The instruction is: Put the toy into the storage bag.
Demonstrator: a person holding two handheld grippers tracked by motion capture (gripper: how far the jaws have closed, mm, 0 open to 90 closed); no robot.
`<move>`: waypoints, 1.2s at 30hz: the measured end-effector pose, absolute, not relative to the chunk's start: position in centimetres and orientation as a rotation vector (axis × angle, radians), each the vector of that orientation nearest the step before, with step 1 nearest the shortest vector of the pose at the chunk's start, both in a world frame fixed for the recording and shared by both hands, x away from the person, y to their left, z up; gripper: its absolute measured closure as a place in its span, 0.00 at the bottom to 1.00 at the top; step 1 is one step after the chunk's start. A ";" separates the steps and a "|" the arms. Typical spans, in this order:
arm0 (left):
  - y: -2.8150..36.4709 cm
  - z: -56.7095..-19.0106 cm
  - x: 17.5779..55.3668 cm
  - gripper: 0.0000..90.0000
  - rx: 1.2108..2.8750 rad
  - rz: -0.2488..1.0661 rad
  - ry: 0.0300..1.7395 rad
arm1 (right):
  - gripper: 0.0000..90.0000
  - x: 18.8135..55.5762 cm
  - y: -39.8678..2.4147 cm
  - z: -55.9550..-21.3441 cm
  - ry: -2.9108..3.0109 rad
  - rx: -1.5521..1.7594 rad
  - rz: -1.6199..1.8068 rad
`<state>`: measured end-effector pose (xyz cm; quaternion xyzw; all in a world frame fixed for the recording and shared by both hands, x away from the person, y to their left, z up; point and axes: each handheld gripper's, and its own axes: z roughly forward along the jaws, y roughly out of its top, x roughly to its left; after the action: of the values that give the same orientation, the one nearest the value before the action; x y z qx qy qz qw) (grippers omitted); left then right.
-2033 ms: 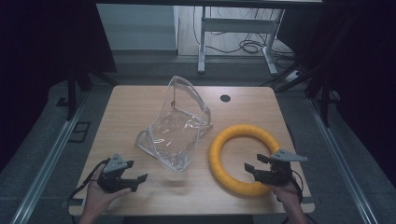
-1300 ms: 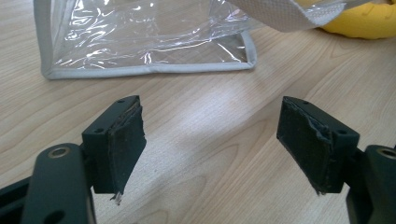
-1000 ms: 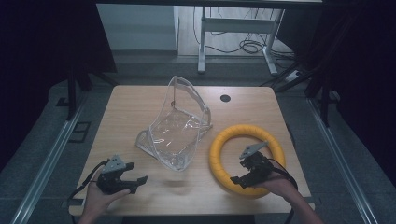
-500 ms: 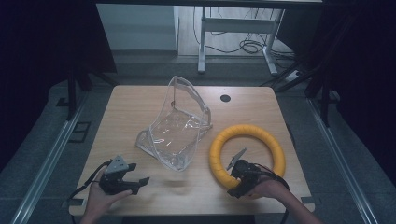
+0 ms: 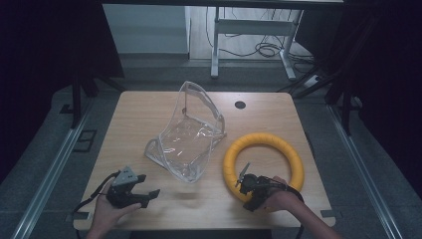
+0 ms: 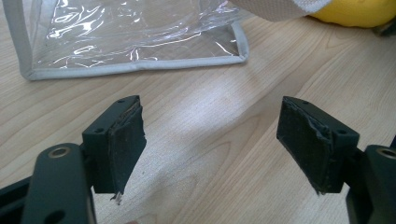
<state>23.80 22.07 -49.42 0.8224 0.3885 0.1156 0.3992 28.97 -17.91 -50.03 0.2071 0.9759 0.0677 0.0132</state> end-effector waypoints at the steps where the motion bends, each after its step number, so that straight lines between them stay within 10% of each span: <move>1: 22.1 -49.4 23.8 0.26 2.082 0.293 0.983 | 0.56 29.1 -17.9 -49.9 3.038 0.647 0.198; 36: 22.6 -49.1 23.7 0.26 2.040 0.332 0.994 | 0.58 32.0 -25.5 -41.4 2.753 0.950 1.100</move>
<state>23.71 22.56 -49.14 0.8108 0.3948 0.1320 0.4115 31.98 -25.50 -41.39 0.3052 0.8842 0.3532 0.0140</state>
